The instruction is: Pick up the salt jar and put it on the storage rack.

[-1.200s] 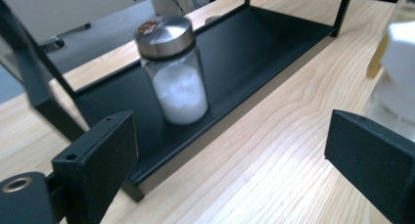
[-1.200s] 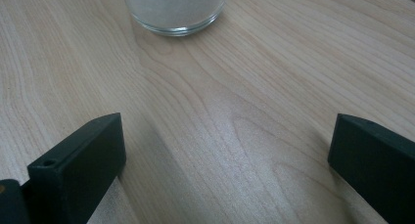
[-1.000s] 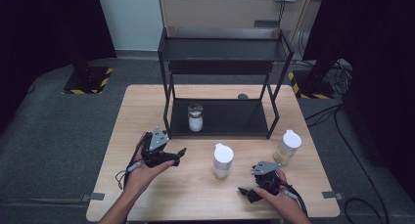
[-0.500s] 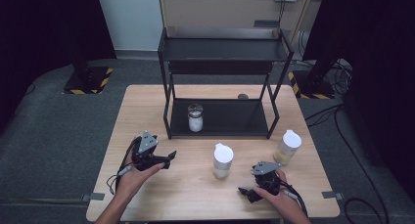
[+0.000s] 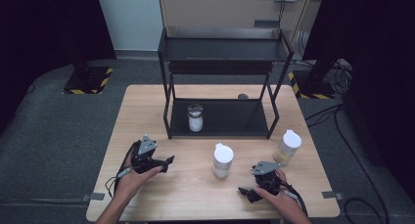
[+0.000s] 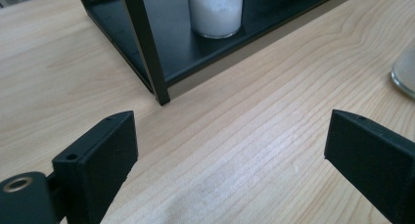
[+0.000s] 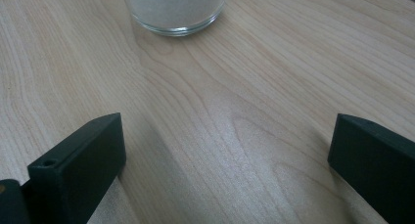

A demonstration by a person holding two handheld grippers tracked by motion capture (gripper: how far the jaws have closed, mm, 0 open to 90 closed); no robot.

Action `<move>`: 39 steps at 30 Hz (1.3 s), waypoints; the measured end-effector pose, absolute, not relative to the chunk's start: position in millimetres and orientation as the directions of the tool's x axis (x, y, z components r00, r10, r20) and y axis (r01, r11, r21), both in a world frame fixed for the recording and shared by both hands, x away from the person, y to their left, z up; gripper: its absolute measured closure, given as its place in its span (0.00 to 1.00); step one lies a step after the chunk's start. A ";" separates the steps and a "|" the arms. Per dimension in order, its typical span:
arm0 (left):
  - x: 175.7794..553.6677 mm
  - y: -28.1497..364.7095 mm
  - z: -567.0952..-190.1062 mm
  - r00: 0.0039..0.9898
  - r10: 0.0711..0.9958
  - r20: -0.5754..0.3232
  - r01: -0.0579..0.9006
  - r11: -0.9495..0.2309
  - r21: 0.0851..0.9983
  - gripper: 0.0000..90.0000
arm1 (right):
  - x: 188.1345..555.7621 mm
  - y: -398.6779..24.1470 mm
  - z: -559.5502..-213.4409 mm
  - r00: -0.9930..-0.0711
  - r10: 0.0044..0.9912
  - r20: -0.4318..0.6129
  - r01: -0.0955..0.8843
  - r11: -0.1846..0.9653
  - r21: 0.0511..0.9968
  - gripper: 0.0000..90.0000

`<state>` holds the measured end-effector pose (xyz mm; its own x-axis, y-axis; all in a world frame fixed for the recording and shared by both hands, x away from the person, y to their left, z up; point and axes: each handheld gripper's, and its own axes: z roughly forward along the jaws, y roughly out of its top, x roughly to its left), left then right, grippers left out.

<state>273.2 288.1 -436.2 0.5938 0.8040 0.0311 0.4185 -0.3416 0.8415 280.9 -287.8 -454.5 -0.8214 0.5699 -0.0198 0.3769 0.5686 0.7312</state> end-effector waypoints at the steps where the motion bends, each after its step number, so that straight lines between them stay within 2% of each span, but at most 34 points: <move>1: 273.6 288.5 -437.2 0.593 0.804 0.030 0.422 -0.342 0.839 0.05 | 280.9 -287.8 -454.5 -0.821 0.570 -0.020 0.377 0.569 0.731 0.01; 30: 291.4 305.1 -456.3 0.638 0.768 -0.056 0.528 -0.383 0.758 0.06 | 281.3 -288.1 -454.5 -0.823 0.568 -0.020 0.375 0.570 0.731 0.01; 39: 292.8 307.6 -458.3 0.635 0.769 -0.074 0.535 -0.369 0.760 0.05 | 281.2 -288.1 -454.5 -0.823 0.568 -0.020 0.375 0.570 0.731 0.01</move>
